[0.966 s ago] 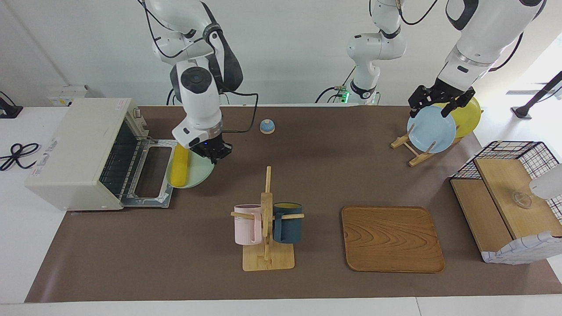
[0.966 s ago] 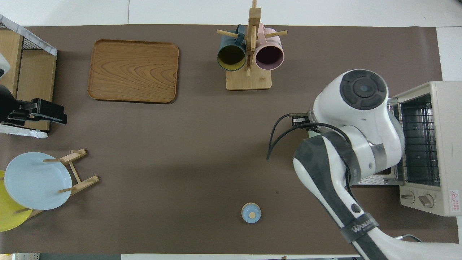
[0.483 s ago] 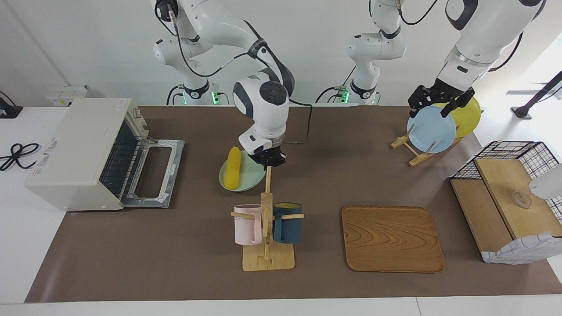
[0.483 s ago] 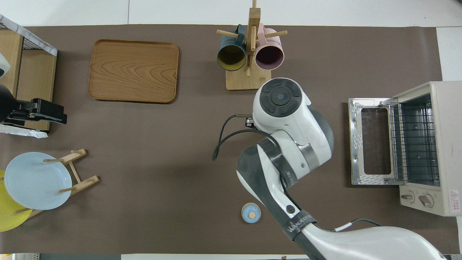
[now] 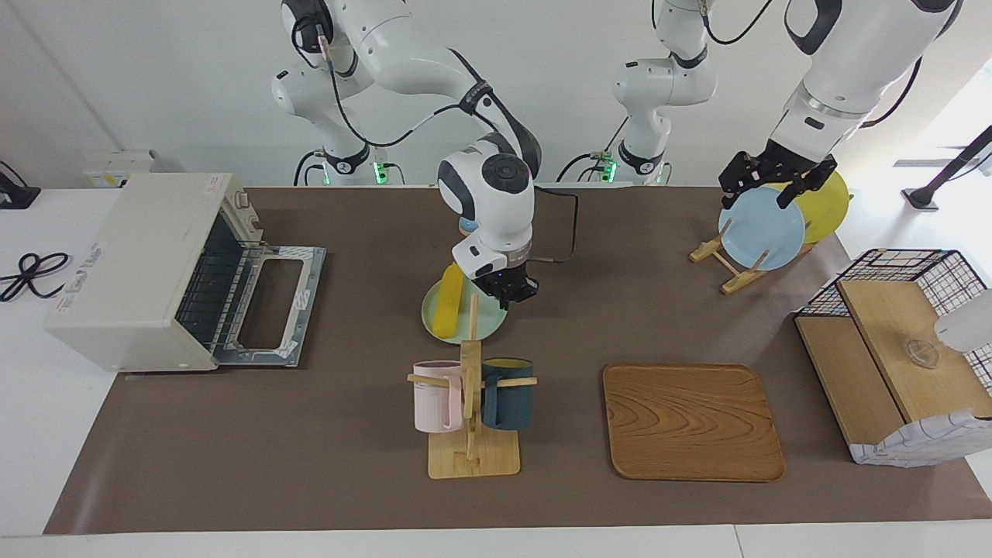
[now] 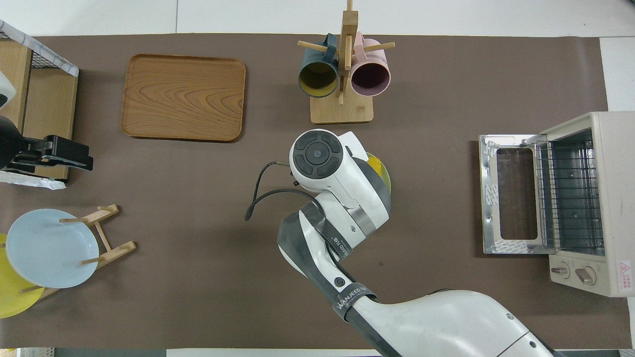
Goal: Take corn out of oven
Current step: 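Pull the green plate out of the oven toward the table center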
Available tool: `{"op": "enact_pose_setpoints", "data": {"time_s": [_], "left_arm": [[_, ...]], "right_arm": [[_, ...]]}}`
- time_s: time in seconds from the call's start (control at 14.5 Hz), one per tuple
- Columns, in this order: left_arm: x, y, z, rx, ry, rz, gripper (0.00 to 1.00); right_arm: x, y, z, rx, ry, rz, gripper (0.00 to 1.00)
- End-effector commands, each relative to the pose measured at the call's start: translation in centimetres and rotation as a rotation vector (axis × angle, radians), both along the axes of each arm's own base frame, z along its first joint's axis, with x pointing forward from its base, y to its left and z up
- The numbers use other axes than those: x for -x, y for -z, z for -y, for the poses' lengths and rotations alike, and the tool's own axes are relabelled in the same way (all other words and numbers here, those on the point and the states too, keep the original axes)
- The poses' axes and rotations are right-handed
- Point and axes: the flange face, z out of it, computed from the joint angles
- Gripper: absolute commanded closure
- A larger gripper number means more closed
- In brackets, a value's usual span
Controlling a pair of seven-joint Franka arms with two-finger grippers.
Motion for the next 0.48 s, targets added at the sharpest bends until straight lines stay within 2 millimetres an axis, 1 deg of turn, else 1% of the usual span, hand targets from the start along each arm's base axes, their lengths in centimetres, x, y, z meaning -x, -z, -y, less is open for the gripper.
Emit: {"op": "enact_pose_setpoints", "data": {"time_s": [0.0,0.07,0.14,0.21,0.28,0.34,0.41], "left_arm": [[1.0,0.3,0.3,-0.009,0.002,0.026,0.00],[1.1,0.6,0.5,-0.009,0.005,0.028,0.00],[1.2,0.8,0.6,-0.006,0.006,0.034,0.00],[1.5,1.4,1.4,-0.005,0.019,0.031,0.00],[1.9,2.0,2.7,-0.002,0.032,0.031,0.00],[2.3,2.8,4.3,-0.001,0.019,0.033,0.00],[2.7,3.7,6.5,0.005,-0.002,0.037,0.00]], "right_arm": [[-2.2,-3.9,3.8,-0.033,-0.029,0.046,0.59],[-2.7,-5.1,5.5,-0.030,-0.070,0.049,0.55],[-2.7,-6.2,7.5,-0.013,-0.099,0.028,0.55],[-2.9,-6.8,11.0,0.008,-0.098,-0.014,0.56],[-2.9,-7.2,14.4,0.019,-0.099,-0.045,0.59],[-2.3,-6.9,17.2,0.032,-0.129,-0.084,0.67],[-1.7,-5.8,19.8,0.040,-0.159,-0.127,0.72]]}}
